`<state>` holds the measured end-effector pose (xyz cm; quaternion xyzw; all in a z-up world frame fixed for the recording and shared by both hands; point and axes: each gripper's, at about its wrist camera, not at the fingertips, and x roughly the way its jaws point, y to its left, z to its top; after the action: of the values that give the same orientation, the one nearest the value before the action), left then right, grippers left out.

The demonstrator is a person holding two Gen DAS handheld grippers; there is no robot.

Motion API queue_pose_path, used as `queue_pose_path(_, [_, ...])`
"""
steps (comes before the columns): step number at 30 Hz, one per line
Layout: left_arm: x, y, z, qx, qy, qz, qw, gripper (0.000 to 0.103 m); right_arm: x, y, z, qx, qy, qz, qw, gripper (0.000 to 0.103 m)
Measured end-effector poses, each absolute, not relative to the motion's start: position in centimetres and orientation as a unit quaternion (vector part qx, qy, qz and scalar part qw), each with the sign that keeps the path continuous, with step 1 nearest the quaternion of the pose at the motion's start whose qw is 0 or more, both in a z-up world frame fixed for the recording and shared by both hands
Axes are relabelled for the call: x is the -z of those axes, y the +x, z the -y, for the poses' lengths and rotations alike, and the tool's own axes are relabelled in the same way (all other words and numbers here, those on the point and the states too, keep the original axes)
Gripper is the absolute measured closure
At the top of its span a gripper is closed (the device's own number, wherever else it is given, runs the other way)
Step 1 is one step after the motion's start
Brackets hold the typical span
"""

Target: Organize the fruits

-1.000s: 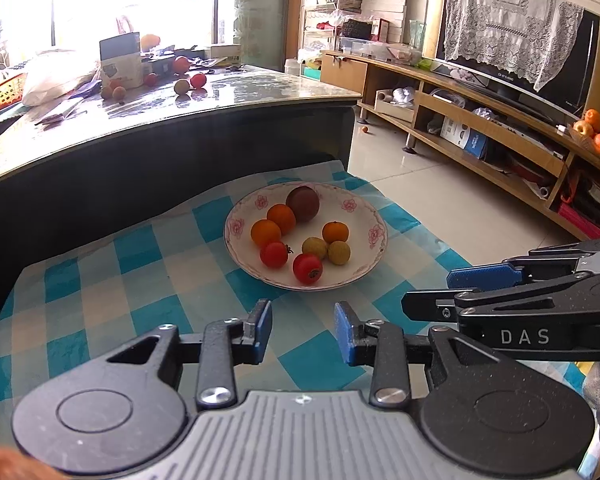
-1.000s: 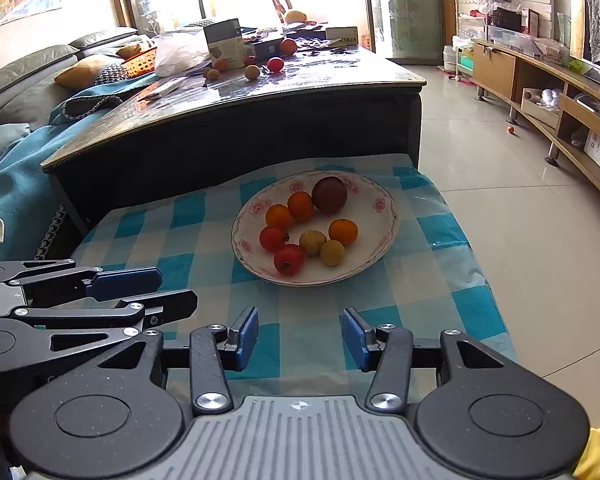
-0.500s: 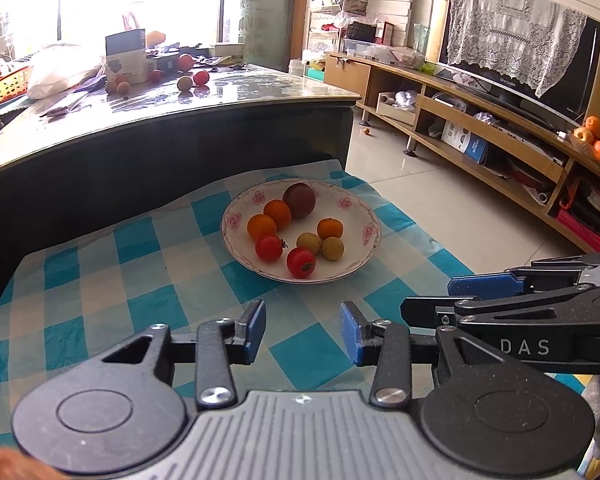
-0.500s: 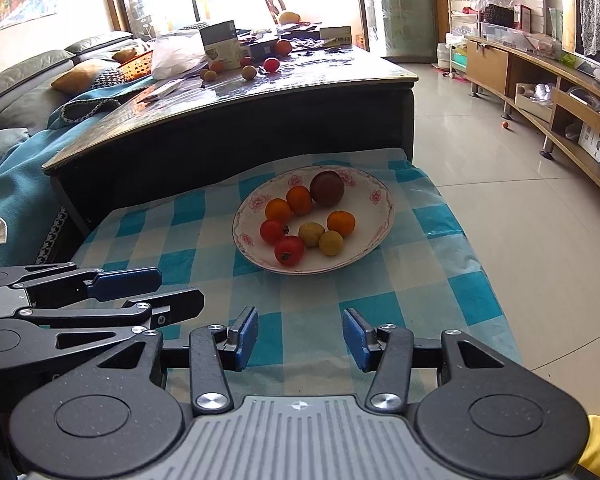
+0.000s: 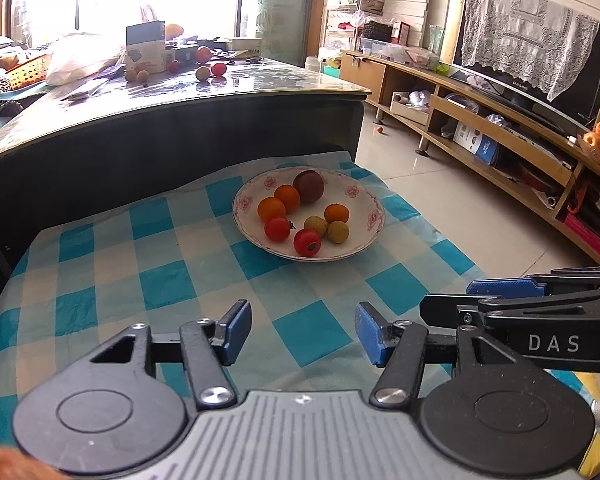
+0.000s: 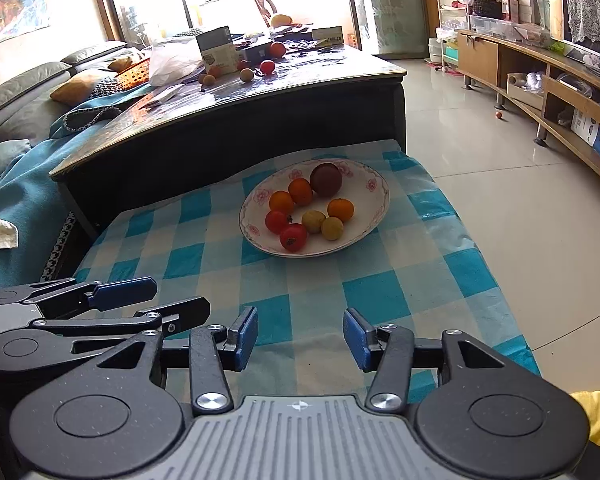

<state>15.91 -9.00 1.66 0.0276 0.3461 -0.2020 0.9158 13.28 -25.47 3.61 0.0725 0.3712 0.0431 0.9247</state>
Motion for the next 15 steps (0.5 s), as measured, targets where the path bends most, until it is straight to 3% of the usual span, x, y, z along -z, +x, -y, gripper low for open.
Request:
queue_pose_path(7, [-1.7, 14.7, 8.4, 0.182, 0.021, -0.343, 0.921, 0.018, -3.7, 11.9, 25.5, -0.035, 0.081, -0.373, 0.924, 0.056])
queue_pose_path(15, [-1.4, 13.3, 8.1, 0.167, 0.026, -0.345, 0.923, 0.01, -3.5, 10.5, 25.3, -0.027, 0.081, -0.378, 0.922, 0.056])
